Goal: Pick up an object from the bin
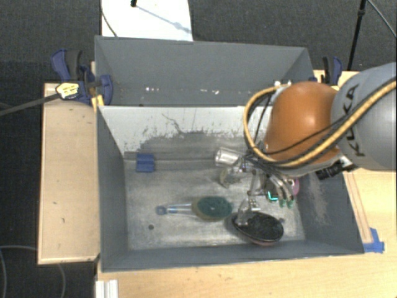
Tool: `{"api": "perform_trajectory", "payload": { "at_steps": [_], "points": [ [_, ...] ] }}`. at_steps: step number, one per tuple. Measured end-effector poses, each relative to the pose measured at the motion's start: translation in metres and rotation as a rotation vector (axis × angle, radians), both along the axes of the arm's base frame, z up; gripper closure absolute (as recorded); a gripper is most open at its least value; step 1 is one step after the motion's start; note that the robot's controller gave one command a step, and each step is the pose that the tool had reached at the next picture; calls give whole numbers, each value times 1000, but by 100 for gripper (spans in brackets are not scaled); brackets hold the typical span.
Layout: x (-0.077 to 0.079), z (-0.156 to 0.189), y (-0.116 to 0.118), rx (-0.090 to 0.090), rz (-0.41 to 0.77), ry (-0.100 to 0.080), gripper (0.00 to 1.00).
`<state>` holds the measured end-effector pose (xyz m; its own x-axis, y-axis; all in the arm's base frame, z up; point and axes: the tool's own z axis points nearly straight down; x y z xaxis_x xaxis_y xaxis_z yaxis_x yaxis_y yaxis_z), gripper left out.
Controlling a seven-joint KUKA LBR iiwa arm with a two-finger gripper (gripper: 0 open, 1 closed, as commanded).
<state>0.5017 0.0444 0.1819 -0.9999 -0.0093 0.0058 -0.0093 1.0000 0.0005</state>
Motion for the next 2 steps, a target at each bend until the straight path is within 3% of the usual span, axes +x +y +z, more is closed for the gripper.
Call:
{"api": "perform_trajectory", "payload": {
  "at_steps": [1, 2],
  "points": [
    [2, -111, 38, 2, 133, -15, 0],
    [4, -108, 38, 2, 126, -20, 100]
  ]
}}
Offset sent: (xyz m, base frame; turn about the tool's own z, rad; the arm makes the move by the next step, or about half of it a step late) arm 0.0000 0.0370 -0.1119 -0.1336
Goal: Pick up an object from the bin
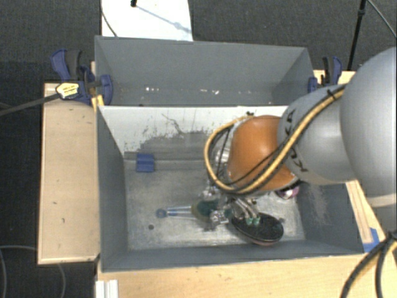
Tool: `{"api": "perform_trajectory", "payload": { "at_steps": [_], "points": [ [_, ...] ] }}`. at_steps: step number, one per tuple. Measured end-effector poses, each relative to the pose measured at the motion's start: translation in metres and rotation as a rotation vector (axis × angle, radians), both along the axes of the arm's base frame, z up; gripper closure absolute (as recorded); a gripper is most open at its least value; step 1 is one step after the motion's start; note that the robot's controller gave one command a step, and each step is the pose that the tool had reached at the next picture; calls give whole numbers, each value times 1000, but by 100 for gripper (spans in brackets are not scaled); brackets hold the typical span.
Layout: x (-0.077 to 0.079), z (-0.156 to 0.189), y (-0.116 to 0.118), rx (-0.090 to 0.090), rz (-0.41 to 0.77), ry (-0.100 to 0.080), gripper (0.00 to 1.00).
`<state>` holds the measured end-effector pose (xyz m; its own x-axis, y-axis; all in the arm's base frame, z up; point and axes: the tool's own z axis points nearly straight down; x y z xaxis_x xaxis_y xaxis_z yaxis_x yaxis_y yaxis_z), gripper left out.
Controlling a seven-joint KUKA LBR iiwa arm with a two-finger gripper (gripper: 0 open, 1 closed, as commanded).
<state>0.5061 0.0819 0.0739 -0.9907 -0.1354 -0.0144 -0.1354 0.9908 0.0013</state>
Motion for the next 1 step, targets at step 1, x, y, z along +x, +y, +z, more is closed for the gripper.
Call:
{"api": "perform_trajectory", "payload": {
  "at_steps": [1],
  "points": [
    [-1, 150, 1, 0, -110, 5, 100]
  ]
}}
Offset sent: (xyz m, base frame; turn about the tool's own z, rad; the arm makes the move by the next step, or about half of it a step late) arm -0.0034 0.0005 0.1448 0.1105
